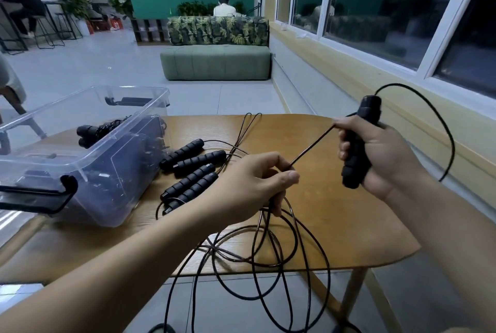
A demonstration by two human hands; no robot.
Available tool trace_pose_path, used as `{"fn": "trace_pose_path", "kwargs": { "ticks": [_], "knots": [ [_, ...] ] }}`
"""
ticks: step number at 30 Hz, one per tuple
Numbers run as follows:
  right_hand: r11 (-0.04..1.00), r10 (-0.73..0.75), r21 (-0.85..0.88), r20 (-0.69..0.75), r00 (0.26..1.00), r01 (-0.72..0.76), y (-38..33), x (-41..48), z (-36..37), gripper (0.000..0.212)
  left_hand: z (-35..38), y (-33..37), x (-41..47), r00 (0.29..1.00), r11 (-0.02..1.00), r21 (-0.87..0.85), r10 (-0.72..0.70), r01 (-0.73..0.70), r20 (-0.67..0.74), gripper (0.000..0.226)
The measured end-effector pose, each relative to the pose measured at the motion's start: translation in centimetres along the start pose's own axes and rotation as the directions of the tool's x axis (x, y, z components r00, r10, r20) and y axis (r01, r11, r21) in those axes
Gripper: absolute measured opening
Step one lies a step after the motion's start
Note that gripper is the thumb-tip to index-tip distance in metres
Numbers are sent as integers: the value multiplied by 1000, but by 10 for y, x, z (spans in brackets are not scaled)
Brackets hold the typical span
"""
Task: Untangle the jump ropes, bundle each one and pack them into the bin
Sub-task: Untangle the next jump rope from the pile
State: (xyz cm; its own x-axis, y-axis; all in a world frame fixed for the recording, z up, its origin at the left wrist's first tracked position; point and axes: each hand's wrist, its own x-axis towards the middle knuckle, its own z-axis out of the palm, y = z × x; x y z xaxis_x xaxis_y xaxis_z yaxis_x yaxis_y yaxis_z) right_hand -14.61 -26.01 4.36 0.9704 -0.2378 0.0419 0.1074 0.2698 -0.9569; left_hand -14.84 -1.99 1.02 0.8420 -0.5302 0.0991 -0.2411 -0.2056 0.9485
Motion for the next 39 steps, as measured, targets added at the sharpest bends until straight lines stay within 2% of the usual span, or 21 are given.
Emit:
{"fn": "trace_pose_path", "kwargs": {
  "ticks": [2,5,9,12,16,19,25,28,30,33,37,39],
  "knots": [
    [1000,10,28,-28,1000,-9,-1,4,-5,19,0,-1,0,1000,1000,31,4,-4,-3,16],
    [998,59,30,58,997,-61,0,0,-6,18,0,-2,0,1000,999,42,20,-20,0,17],
    [987,129,-126,246,961,-100,8,-16,6,31,1,0,1,999,999,17,33,-33,-28,18],
    [963,156,-259,314,937,-73,17,-28,18,29,2,0,1,998,998,38,49,-48,-28,17],
    [966,107,-257,317,942,-23,21,-34,26,34,3,-2,2,997,993,99,72,-70,-16,14],
    [965,68,-261,302,951,14,15,-32,24,29,4,-2,2,999,997,54,52,-52,4,17],
    [1000,7,-7,85,996,-6,-4,-11,6,13,2,-3,-1,999,991,131,30,-34,32,21],
    [997,16,72,37,999,-19,-5,-3,-3,14,2,-3,-1,999,991,133,32,-35,23,20],
    [997,38,61,63,997,-42,-2,-3,-3,21,1,-2,-1,999,987,156,47,-49,11,20],
    [997,73,-45,142,987,-68,5,-11,4,24,1,0,0,997,984,167,69,-65,-20,21],
    [974,157,-201,279,947,-103,17,-22,17,41,1,1,2,995,988,129,87,-81,-40,23],
    [962,193,-248,313,930,-116,21,-26,23,36,1,-1,2,993,985,141,106,-99,-44,21]
  ]
}}
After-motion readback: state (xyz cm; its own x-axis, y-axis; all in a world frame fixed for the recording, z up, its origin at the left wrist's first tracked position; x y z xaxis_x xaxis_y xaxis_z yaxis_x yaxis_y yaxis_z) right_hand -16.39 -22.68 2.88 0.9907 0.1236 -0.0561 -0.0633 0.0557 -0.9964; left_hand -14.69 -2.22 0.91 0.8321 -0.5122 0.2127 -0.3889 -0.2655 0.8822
